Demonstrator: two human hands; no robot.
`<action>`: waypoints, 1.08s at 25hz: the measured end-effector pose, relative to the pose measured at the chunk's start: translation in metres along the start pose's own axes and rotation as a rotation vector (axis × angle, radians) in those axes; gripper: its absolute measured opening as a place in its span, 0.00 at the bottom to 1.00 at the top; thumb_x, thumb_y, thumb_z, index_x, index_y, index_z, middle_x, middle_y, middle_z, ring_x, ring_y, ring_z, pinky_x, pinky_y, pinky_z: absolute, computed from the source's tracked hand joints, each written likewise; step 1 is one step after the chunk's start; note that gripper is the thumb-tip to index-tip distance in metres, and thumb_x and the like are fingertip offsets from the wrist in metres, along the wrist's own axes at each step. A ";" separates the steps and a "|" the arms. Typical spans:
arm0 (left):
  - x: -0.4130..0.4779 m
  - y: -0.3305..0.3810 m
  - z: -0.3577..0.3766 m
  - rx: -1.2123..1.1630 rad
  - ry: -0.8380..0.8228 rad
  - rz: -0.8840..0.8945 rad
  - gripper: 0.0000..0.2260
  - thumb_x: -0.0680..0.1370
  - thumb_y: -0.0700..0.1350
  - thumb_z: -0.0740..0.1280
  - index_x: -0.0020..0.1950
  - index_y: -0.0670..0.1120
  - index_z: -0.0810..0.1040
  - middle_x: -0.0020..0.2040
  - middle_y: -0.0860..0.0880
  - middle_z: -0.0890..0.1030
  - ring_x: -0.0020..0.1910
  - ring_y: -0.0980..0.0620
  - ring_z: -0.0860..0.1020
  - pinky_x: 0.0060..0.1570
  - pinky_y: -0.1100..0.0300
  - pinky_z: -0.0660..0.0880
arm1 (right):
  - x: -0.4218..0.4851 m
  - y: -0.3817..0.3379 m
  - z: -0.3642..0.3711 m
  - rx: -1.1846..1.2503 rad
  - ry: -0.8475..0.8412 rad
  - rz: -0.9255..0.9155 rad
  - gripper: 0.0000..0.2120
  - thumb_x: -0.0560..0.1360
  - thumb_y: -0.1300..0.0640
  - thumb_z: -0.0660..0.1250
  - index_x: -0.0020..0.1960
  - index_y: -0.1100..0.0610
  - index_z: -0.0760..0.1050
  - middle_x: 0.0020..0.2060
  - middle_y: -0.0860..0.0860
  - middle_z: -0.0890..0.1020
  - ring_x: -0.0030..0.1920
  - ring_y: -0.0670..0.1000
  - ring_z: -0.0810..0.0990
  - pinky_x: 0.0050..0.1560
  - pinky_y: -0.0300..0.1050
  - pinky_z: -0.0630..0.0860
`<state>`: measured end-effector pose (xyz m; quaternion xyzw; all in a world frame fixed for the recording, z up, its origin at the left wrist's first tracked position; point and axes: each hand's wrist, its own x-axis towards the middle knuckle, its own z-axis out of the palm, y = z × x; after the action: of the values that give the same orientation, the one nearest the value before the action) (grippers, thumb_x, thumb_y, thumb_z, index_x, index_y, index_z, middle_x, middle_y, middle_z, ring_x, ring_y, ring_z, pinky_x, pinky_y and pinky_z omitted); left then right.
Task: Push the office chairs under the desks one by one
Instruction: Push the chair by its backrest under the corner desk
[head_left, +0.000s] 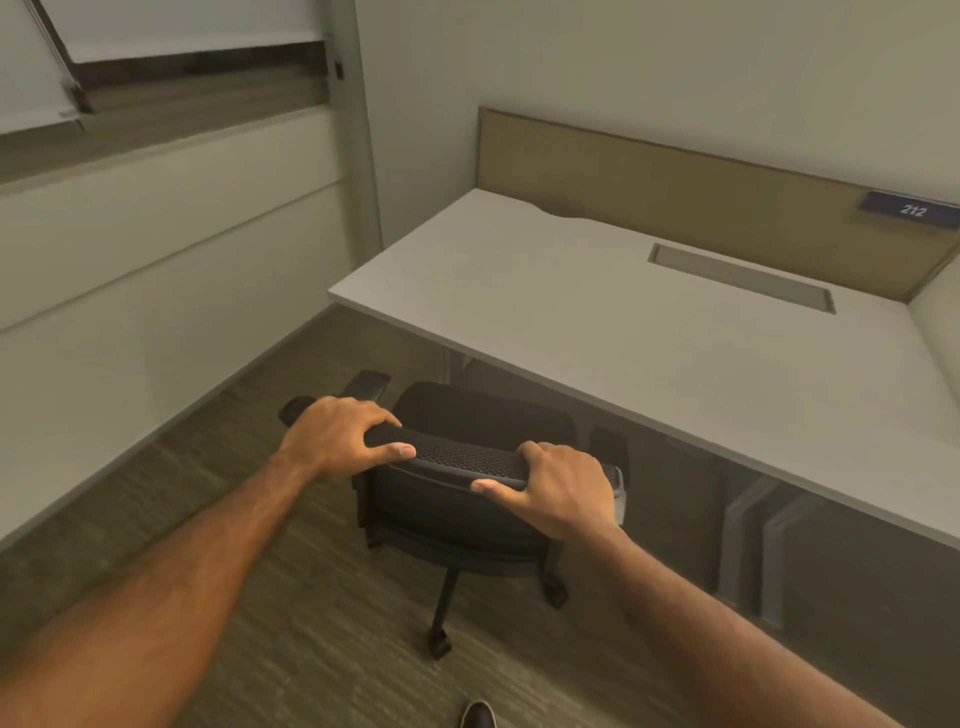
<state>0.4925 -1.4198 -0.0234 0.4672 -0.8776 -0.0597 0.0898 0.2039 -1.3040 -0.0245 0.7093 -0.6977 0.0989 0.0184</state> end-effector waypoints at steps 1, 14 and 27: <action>0.006 -0.011 -0.001 -0.001 0.009 0.003 0.43 0.67 0.84 0.46 0.62 0.57 0.82 0.58 0.58 0.84 0.57 0.55 0.80 0.56 0.53 0.72 | 0.008 -0.006 0.004 0.011 -0.001 0.010 0.40 0.65 0.13 0.42 0.38 0.48 0.70 0.31 0.43 0.73 0.30 0.44 0.70 0.31 0.42 0.69; 0.068 -0.114 -0.005 -0.011 0.140 0.133 0.38 0.70 0.82 0.49 0.55 0.57 0.85 0.49 0.59 0.85 0.47 0.54 0.82 0.43 0.56 0.70 | 0.083 -0.064 0.024 -0.012 0.013 0.086 0.40 0.68 0.15 0.42 0.40 0.51 0.69 0.33 0.46 0.73 0.34 0.49 0.71 0.37 0.46 0.65; 0.072 -0.152 -0.019 -0.042 0.064 0.248 0.39 0.71 0.80 0.47 0.60 0.56 0.83 0.55 0.57 0.85 0.53 0.53 0.82 0.55 0.51 0.75 | 0.085 -0.117 0.030 -0.040 0.044 0.252 0.41 0.68 0.15 0.44 0.43 0.50 0.75 0.35 0.45 0.77 0.34 0.46 0.74 0.37 0.45 0.66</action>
<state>0.5805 -1.5649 -0.0259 0.3547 -0.9239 -0.0517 0.1341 0.3240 -1.3892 -0.0265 0.6131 -0.7826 0.1019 0.0354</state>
